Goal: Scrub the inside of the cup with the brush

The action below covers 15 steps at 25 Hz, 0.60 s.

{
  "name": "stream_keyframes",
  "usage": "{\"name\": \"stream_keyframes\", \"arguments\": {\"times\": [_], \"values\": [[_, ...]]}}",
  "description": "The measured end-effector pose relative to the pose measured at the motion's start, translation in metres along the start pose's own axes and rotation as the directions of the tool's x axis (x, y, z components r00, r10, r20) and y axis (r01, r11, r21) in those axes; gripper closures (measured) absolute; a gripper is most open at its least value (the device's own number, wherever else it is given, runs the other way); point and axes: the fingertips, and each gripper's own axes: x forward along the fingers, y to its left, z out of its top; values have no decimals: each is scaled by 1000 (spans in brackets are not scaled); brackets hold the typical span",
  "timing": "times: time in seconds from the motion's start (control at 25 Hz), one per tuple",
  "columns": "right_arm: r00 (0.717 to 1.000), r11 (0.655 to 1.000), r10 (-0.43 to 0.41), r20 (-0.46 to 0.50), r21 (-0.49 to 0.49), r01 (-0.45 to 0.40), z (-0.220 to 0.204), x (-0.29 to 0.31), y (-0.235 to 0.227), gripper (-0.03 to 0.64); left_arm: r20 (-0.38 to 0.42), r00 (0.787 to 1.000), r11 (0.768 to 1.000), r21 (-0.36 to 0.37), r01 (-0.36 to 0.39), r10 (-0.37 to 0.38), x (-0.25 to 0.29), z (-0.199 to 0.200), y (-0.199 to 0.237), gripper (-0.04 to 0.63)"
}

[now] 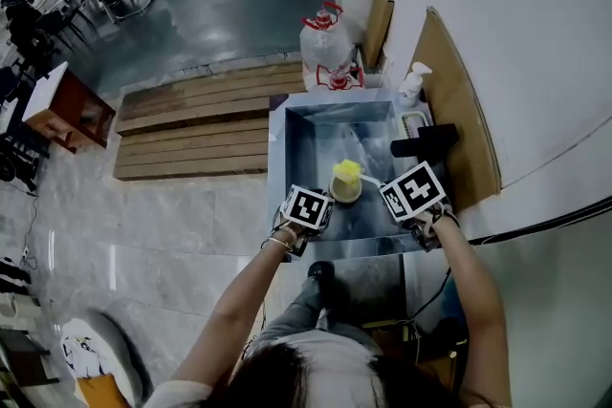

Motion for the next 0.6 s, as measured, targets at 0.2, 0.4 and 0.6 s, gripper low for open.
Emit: {"name": "stream_keyframes", "arguments": {"times": [0.2, 0.4, 0.6], "values": [[996, 999, -34, 83, 13, 33, -1, -9, 4, 569, 71, 997, 999, -9, -40, 41, -26, 5, 0, 555], [986, 998, -59, 155, 26, 55, 0, -18, 9, 569, 131, 989, 997, -28, -70, 73, -49, 10, -2, 564], [968, 995, -96, 234, 48, 87, -3, -31, 15, 569, 198, 974, 994, -39, -106, 112, -68, 9, -7, 577]]}}
